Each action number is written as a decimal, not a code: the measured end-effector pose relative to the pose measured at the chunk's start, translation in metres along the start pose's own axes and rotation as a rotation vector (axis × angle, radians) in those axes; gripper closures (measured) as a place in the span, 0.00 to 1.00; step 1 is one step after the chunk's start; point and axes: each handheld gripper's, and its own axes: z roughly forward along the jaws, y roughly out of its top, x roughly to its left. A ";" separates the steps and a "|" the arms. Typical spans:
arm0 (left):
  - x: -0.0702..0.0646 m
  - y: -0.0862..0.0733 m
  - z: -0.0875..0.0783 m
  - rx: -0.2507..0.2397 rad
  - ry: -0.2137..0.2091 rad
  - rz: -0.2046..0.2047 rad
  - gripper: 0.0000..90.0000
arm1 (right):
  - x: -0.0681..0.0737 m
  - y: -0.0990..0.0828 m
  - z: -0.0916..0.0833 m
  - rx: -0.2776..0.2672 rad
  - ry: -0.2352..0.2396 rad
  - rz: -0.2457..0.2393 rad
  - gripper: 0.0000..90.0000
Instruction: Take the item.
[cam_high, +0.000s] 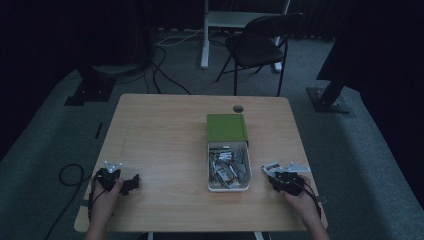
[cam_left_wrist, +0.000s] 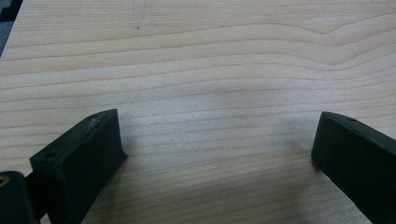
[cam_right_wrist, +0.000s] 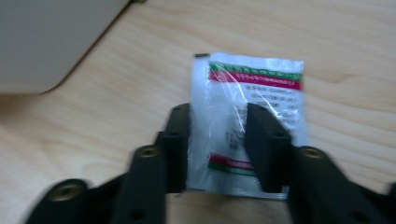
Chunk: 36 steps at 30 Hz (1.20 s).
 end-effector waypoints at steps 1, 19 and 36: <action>0.000 0.000 0.000 0.000 0.000 0.000 0.03 | 0.001 0.000 0.000 0.012 0.016 -0.006 0.65; -0.012 -0.002 -0.003 0.001 -0.084 0.101 0.03 | 0.003 0.000 -0.005 -0.060 0.195 -0.025 0.22; -0.060 0.001 -0.015 0.002 -0.218 0.314 0.03 | 0.003 -0.001 -0.006 -0.076 0.223 -0.046 0.19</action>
